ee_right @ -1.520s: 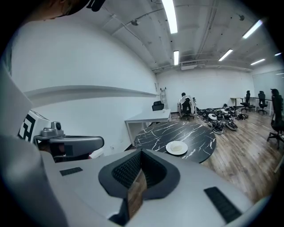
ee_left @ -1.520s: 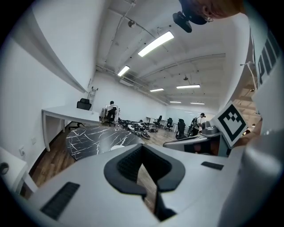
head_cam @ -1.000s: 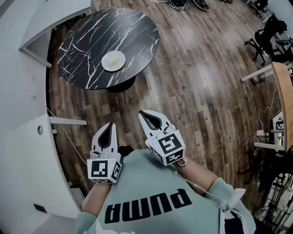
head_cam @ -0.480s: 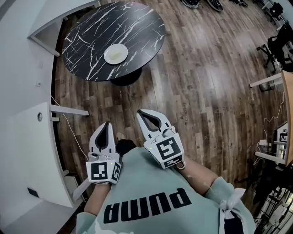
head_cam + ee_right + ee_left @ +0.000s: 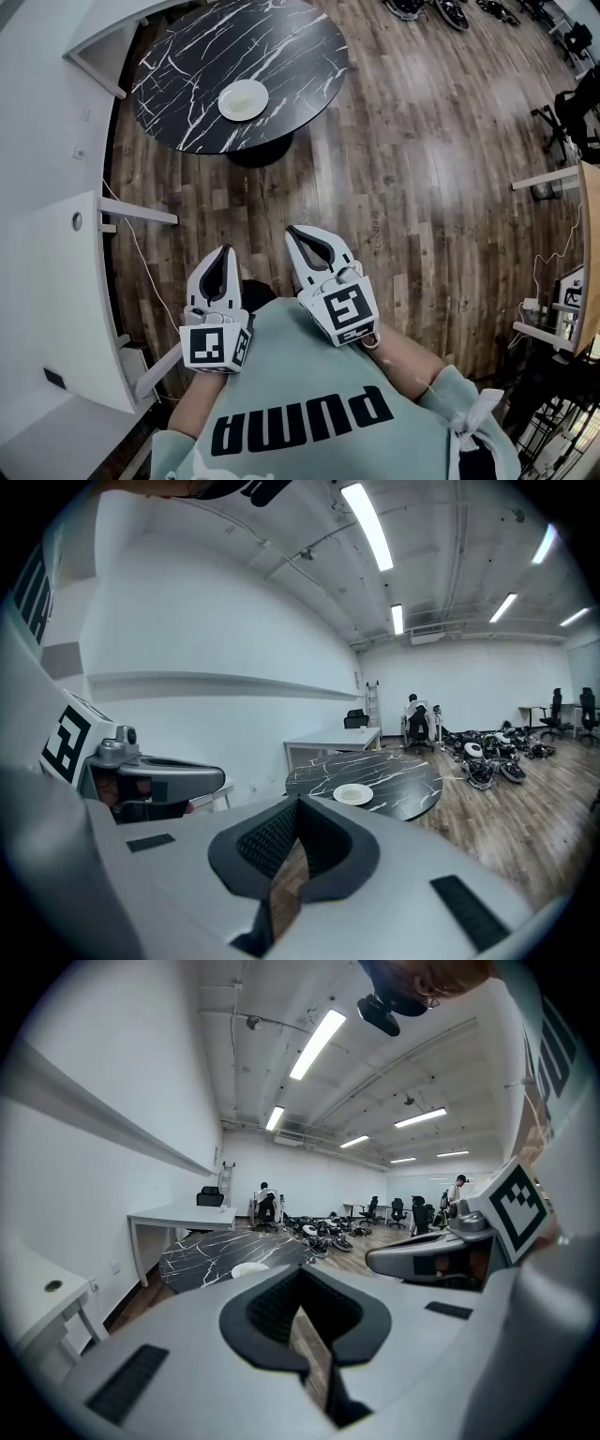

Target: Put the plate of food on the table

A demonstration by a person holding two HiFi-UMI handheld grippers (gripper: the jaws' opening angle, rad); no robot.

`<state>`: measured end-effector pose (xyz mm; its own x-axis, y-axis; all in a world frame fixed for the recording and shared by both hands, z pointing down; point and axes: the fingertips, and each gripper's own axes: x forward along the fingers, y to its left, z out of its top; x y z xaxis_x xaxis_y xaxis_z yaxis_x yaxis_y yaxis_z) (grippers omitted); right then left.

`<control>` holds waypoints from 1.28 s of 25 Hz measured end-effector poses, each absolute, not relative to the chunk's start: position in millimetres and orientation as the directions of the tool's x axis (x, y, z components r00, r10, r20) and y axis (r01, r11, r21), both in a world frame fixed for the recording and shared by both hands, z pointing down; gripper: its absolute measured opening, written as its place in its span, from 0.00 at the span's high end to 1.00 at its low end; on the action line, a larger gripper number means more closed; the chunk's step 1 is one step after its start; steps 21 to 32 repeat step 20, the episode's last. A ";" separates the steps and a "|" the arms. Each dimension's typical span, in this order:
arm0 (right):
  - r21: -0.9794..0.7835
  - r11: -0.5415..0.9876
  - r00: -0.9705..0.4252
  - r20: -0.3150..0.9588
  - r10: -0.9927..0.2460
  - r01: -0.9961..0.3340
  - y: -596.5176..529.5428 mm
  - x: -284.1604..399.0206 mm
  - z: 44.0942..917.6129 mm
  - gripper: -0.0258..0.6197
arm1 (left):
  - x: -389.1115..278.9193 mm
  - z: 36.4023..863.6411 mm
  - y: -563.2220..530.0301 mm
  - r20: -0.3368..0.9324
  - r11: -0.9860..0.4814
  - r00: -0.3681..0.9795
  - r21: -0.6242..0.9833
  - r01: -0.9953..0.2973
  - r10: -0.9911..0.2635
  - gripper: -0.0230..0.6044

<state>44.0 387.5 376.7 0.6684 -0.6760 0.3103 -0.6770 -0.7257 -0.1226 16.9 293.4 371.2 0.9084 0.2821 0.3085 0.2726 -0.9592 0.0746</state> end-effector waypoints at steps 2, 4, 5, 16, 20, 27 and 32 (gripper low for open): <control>-0.119 -0.723 0.667 0.306 -0.679 -0.681 387.2 44.2 375.5 0.95 | 16.9 371.2 294.4 0.308 -0.960 0.909 0.076 0.270 0.280 0.95; -0.118 -0.722 0.667 0.304 -0.680 -0.682 388.3 45.0 374.9 0.95 | 17.3 371.9 296.3 0.310 -0.959 0.908 0.076 0.272 0.281 0.95; -0.118 -0.722 0.667 0.304 -0.680 -0.682 389.1 45.3 374.8 0.95 | 17.3 372.3 296.8 0.310 -0.959 0.908 0.074 0.273 0.282 0.95; -0.111 -0.731 0.679 0.300 -0.670 -0.673 394.3 47.2 373.3 0.95 | 20.8 370.4 301.9 0.304 -0.955 0.906 0.069 0.287 0.294 0.95; -0.112 -0.735 0.682 0.300 -0.667 -0.669 394.8 49.5 372.7 0.95 | 23.4 369.6 302.4 0.303 -0.954 0.905 0.072 0.291 0.299 0.95; -0.112 -0.735 0.682 0.300 -0.667 -0.669 394.8 49.5 372.7 0.95 | 23.4 369.6 302.4 0.303 -0.954 0.905 0.072 0.291 0.299 0.95; -0.112 -0.735 0.682 0.300 -0.667 -0.669 394.8 49.5 372.7 0.95 | 23.4 369.6 302.4 0.303 -0.954 0.905 0.072 0.291 0.299 0.95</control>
